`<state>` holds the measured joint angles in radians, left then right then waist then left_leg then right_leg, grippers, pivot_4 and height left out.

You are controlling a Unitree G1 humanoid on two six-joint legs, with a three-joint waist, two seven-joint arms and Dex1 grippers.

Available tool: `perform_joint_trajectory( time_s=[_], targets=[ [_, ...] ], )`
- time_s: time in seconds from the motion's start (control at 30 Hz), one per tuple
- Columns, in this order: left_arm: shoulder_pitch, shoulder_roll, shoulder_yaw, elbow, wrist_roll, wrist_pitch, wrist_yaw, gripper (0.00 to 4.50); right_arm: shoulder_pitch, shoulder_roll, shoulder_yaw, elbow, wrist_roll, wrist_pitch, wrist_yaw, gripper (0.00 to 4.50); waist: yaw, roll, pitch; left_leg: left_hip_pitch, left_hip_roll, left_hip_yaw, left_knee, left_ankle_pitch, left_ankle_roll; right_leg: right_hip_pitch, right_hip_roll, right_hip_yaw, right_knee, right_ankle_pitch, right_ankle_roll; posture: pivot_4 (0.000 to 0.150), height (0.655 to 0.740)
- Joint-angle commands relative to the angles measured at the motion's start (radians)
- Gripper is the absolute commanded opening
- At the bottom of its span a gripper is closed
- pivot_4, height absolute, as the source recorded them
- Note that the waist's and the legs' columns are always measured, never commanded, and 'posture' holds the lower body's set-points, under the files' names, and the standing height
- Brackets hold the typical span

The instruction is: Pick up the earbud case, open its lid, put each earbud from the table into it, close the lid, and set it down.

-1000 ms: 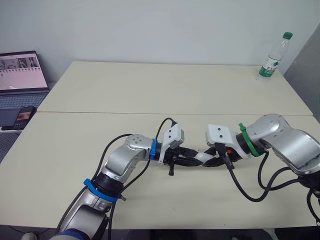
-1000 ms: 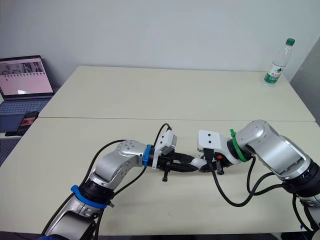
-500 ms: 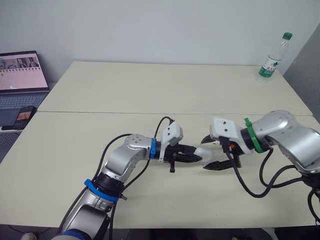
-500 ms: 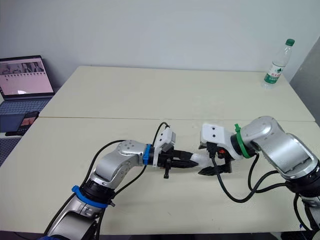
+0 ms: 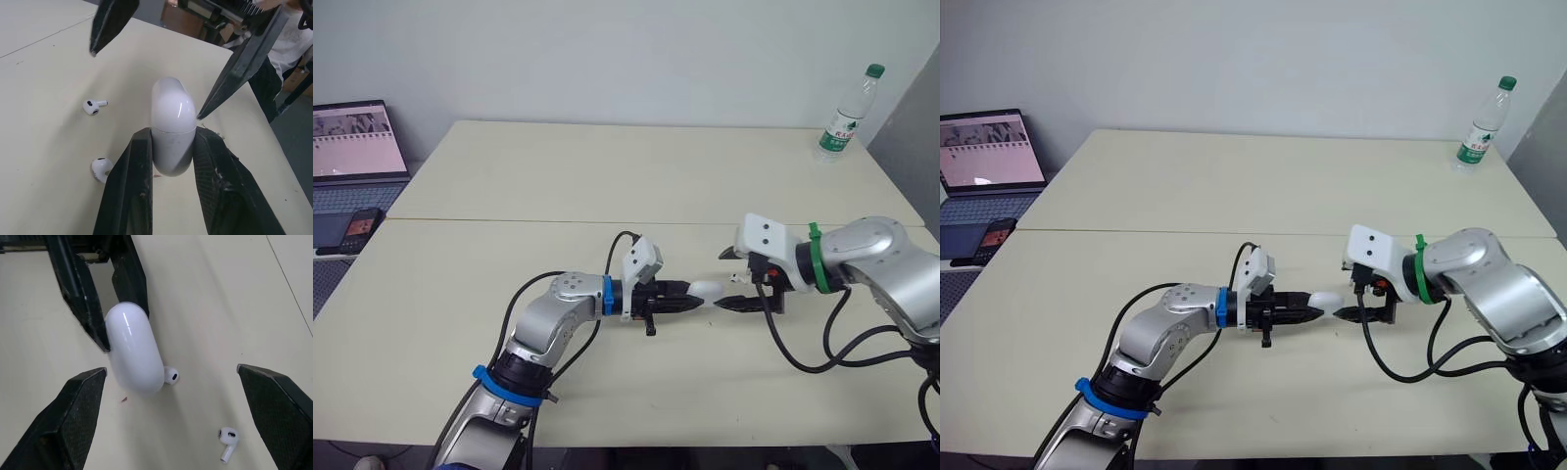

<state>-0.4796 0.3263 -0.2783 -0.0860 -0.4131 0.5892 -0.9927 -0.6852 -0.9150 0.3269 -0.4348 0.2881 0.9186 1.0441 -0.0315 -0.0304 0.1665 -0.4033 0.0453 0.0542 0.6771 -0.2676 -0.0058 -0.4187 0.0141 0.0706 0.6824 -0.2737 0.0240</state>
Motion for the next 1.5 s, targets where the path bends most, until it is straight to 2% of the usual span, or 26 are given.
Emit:
perform_joint_trajectory(
  time_s=[0.03,0.67,1.0,1.3,1.5],
  targets=[
    [-0.005,-0.003,0.01,-0.044,-0.018,0.0,0.002,0.81,-0.041,0.011,0.006,0.011,-0.03,-0.028,-0.011,4.47,0.001,0.0,0.0,0.0,0.0,0.0,0.0,0.0,0.0,0.0,0.0,0.0,0.0,0.0,0.0,0.15,0.7362],
    [0.002,0.024,-0.007,-0.042,-0.012,-0.018,-0.021,0.81,-0.122,0.064,-0.04,0.103,-0.065,-0.036,-0.073,4.47,0.001,0.0,0.0,0.0,0.0,0.0,0.0,0.0,0.0,0.0,0.0,0.0,0.0,0.0,0.0,0.15,0.7362],
    [0.058,0.061,0.022,-0.082,-0.025,-0.003,-0.006,0.81,-0.166,0.062,-0.088,0.1,-0.023,0.02,-0.07,4.47,0.001,0.0,0.0,0.0,0.0,0.0,0.0,0.0,0.0,0.0,-0.001,0.001,0.0,0.0,0.0,0.15,0.7362],
    [0.238,0.206,0.168,-0.212,-0.088,0.021,0.006,0.81,-0.072,0.072,-0.073,0.074,0.01,0.151,-0.113,4.47,0.0,0.0,0.0,0.0,0.002,0.0,0.0,0.0,0.0,0.0,-0.003,0.001,0.0,0.001,-0.001,0.15,0.7362],
    [0.323,0.267,0.288,-0.219,-0.11,-0.025,0.007,0.81,-0.023,0.143,-0.049,0.072,0.025,0.284,-0.194,4.47,0.0,0.0,0.0,0.0,0.001,0.0,0.0,0.0,0.0,0.0,-0.004,0.0,0.0,0.001,-0.001,0.15,0.7362]
  ],
)
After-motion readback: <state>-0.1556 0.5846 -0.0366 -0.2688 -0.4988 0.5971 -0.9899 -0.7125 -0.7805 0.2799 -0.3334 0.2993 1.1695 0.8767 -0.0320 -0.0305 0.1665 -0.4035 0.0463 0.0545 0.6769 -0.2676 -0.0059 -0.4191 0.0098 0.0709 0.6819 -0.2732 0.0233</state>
